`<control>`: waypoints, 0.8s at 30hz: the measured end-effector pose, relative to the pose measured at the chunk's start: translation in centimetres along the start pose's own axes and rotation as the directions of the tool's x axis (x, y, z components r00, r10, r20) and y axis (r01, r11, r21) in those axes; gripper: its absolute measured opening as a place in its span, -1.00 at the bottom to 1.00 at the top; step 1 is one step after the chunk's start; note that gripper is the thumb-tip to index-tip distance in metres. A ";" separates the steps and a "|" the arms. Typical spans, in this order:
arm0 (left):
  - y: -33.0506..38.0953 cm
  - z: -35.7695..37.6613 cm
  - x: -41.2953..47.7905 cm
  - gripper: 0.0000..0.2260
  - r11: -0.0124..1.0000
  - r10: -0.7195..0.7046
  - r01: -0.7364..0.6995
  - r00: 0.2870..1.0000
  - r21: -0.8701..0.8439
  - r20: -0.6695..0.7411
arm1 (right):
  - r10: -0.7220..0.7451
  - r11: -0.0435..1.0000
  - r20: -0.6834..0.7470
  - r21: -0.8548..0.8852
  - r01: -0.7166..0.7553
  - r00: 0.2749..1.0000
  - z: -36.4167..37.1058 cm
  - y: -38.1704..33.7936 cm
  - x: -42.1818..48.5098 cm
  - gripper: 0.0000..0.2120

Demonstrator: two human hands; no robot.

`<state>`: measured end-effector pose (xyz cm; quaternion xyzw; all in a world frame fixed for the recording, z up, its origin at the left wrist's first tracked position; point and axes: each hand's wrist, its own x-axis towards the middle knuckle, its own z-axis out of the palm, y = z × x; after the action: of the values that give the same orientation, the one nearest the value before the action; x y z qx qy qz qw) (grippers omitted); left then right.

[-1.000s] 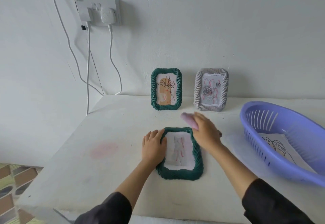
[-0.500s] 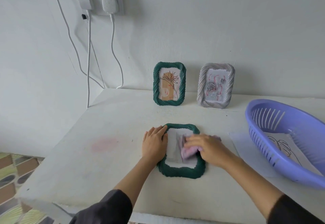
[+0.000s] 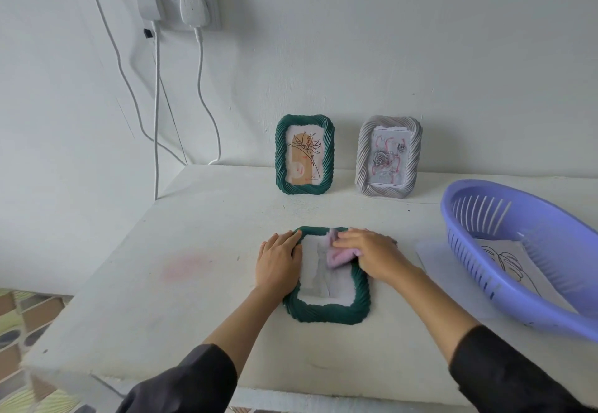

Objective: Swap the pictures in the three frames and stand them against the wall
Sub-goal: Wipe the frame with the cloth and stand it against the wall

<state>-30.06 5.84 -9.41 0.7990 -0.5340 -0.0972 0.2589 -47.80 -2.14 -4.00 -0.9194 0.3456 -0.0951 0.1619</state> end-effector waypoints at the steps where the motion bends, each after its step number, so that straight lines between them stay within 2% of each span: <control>1: 0.0 0.0 0.0 -0.62 1.000 -0.008 0.008 1.000 -0.004 -0.001 | -0.007 1.000 -0.031 0.007 0.007 0.999 0.6 -0.5 0.6 -0.45; 3: 0.0 0.2 0.1 -0.62 1.000 -0.015 0.015 1.000 -0.016 -0.010 | -0.063 0.998 -0.028 0.029 0.064 0.998 1.6 -1.8 0.7 -0.46; 7: -0.1 0.2 0.2 -0.62 1.000 0.001 -0.001 1.000 -0.017 -0.008 | -0.249 0.966 0.129 0.110 0.236 0.960 2.4 -2.3 -2.8 -0.54; 9: -0.2 0.2 0.2 -0.62 1.000 -0.007 0.007 1.000 -0.019 0.003 | -0.219 0.971 0.175 0.133 0.197 0.960 1.4 -1.0 -3.9 -0.52; 11: -0.1 0.1 0.2 -0.62 1.000 -0.006 0.006 1.000 -0.022 0.011 | -0.127 0.990 0.164 0.081 0.115 0.978 0.2 0.3 -3.1 -0.52; 14: -0.2 0.1 0.2 -0.61 1.000 0.004 -0.004 1.000 -0.002 0.019 | -0.012 1.000 0.073 0.000 0.012 0.997 -0.5 0.0 -0.4 -0.50; 16: -0.3 0.1 0.2 -0.61 1.000 0.004 -0.004 1.000 0.007 0.024 | 0.000 1.000 0.016 -0.004 0.000 1.000 0.1 -1.3 0.8 -0.46; 18: -0.4 0.2 0.3 -0.62 1.000 0.009 -0.009 1.000 0.001 0.020 | -0.068 0.998 0.012 0.019 0.068 0.998 1.3 -2.7 1.0 -0.45; 22: -0.3 0.2 0.2 -0.63 1.000 0.003 -0.003 1.000 -0.028 -0.006 | -0.234 0.971 0.107 0.066 0.228 0.966 2.3 -3.8 -1.4 -0.55; 24: -0.3 0.1 0.2 -0.62 1.000 -0.005 0.005 1.000 -0.026 0.006 | -0.269 0.962 0.145 0.093 0.258 0.952 1.8 -3.2 -3.2 -0.54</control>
<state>-29.79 5.71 -9.57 0.7967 -0.5313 -0.1071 0.2674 -47.74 2.67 -4.68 -0.9554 0.2022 -0.0563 0.2077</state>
